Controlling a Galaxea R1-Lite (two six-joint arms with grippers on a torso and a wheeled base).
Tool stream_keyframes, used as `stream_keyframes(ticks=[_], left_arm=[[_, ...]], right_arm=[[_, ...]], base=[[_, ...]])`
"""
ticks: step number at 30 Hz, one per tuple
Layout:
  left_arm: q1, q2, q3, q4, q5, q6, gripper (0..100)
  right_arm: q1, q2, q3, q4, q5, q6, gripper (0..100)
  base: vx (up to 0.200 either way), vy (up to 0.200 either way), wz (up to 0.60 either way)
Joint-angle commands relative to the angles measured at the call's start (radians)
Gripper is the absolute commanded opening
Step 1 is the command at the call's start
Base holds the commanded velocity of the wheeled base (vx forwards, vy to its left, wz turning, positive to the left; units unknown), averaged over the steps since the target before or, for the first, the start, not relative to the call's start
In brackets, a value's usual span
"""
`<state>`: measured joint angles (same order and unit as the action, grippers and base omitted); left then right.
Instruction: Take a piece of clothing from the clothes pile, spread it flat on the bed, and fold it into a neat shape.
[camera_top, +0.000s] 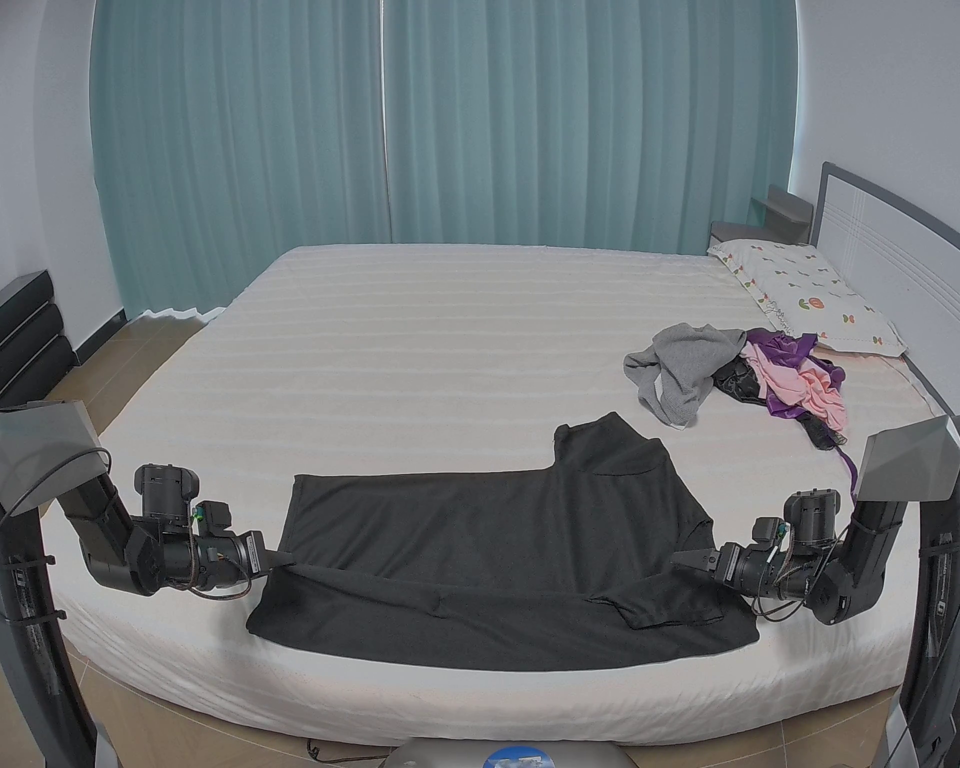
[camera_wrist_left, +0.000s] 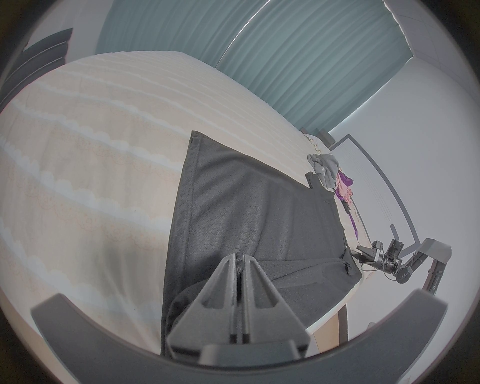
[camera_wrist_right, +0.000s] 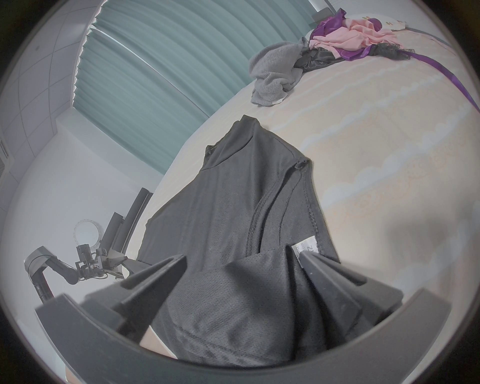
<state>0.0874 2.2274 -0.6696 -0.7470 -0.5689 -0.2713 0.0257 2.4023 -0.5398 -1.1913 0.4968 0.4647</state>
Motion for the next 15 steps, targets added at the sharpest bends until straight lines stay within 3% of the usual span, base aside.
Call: stream_keyframes(ticks=[1, 7, 15], left_arm=[[0.0, -0.002, 0.001, 0.0, 0.0, 0.0, 0], [0.002, -0.014, 0.007, 0.002, 0.0, -0.006, 0], [0.0, -0.091, 0.021, 0.006, 0.0, -0.094, 0]], right_arm=[[-0.003, 0.021, -0.005, -0.001, 0.0, 0.0, 0], [-0.013, 0.011, 0.009, 0.004, -0.001, -0.02, 0], [-0.036, -0.045, 0.06, -0.004, 0.0, -0.029, 0]], base=[[0.0, 0.0, 0.0], [0.0, 0.0, 0.0], [0.0, 0.0, 0.0]])
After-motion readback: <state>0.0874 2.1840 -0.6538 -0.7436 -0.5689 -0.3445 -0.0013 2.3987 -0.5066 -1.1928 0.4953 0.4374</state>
